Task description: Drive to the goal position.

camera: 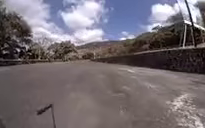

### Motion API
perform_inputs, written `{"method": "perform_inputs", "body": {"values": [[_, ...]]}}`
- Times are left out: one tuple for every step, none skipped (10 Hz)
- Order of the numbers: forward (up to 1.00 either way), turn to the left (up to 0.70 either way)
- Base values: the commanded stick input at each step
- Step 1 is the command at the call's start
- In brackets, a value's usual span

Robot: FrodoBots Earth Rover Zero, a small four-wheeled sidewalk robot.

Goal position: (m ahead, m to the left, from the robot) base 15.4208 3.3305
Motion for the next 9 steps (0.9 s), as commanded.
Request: {"method": "perform_inputs", "body": {"values": [[0.7,0.0],[0.7,0.0],[0.7,0.0],[0.7,0.0],[0.7,0.0],[0.7,0.0],[0.7,0.0],[0.7,0.0],[0.7,0.0]]}}
